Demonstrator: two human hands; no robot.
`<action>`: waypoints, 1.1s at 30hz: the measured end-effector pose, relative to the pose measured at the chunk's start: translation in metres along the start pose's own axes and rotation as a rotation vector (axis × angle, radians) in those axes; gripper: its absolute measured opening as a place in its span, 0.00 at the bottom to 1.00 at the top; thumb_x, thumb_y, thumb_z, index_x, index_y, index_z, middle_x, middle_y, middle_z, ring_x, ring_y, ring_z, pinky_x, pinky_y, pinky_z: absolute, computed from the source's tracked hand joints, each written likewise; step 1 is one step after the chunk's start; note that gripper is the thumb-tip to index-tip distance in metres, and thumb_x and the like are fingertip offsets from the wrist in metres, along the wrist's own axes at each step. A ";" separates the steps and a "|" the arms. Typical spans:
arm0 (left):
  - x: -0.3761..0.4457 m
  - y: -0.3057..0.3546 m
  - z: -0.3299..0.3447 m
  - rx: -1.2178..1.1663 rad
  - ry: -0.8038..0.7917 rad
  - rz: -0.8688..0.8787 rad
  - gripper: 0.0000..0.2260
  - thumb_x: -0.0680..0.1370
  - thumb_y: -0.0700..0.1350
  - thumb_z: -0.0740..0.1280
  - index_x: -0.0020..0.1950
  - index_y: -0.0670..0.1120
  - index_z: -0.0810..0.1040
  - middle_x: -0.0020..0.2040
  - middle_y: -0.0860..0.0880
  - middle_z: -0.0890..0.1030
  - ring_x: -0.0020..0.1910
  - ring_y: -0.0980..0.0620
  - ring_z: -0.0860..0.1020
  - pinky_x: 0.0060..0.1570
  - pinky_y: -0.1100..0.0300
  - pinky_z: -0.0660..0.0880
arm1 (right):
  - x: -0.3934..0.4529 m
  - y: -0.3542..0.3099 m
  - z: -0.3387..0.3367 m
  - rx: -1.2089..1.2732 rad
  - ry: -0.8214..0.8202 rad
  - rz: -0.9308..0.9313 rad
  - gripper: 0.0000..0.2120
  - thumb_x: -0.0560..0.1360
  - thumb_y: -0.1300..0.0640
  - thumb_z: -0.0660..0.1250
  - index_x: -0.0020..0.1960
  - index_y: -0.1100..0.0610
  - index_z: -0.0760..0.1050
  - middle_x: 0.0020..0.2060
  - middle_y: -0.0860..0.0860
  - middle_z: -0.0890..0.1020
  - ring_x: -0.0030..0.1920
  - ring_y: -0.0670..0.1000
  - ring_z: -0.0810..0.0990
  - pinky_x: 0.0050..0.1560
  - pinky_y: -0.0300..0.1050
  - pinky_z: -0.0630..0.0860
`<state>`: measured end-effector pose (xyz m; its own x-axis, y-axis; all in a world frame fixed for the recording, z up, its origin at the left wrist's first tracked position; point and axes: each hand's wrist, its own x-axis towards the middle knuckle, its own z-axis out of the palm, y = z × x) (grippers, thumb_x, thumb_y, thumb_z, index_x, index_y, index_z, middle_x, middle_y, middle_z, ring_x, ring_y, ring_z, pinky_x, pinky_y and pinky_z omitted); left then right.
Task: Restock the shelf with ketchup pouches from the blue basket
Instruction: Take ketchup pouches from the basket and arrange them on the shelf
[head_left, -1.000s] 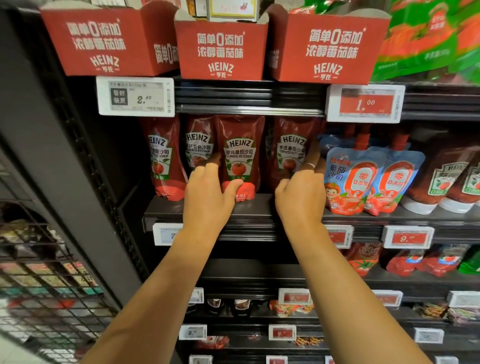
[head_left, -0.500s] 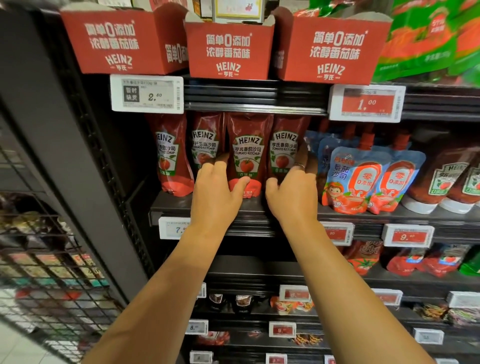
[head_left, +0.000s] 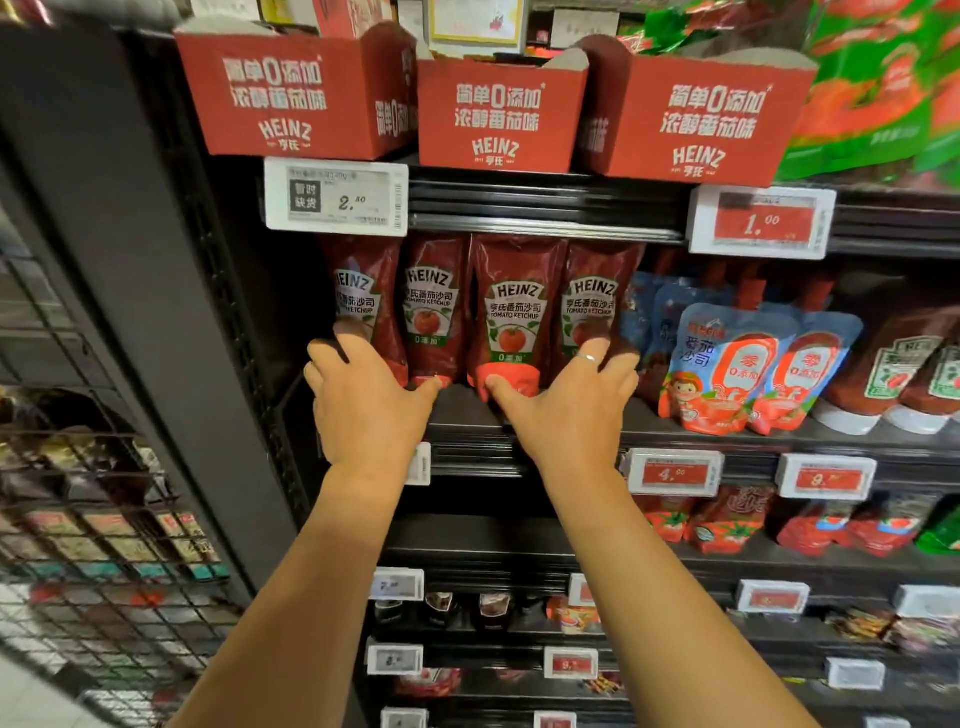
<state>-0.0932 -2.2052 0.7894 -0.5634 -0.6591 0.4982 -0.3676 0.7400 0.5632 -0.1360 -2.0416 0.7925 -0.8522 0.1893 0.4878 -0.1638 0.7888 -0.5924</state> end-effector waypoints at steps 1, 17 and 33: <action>0.000 0.000 0.001 0.008 0.009 0.006 0.45 0.62 0.65 0.80 0.64 0.44 0.60 0.66 0.36 0.68 0.65 0.35 0.70 0.54 0.41 0.79 | 0.001 0.001 0.001 0.000 -0.002 -0.001 0.53 0.61 0.27 0.74 0.70 0.62 0.61 0.64 0.62 0.66 0.65 0.61 0.61 0.62 0.57 0.73; -0.004 -0.022 -0.012 -0.262 -0.067 0.144 0.30 0.71 0.51 0.77 0.64 0.44 0.63 0.61 0.40 0.68 0.61 0.38 0.69 0.54 0.46 0.73 | -0.007 0.003 -0.005 0.012 -0.003 -0.008 0.48 0.66 0.34 0.76 0.73 0.61 0.62 0.66 0.58 0.66 0.67 0.62 0.69 0.64 0.56 0.74; -0.069 -0.078 -0.043 -0.462 -0.007 0.388 0.06 0.77 0.39 0.67 0.54 0.45 0.77 0.52 0.51 0.76 0.54 0.49 0.75 0.57 0.59 0.70 | -0.091 0.104 -0.062 0.228 -0.099 -0.424 0.05 0.73 0.59 0.71 0.48 0.53 0.77 0.44 0.45 0.76 0.49 0.48 0.72 0.51 0.31 0.66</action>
<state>0.0062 -2.2233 0.7390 -0.5979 -0.3503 0.7210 0.2245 0.7902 0.5702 -0.0452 -1.9406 0.7263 -0.7284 -0.1855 0.6596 -0.6014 0.6343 -0.4857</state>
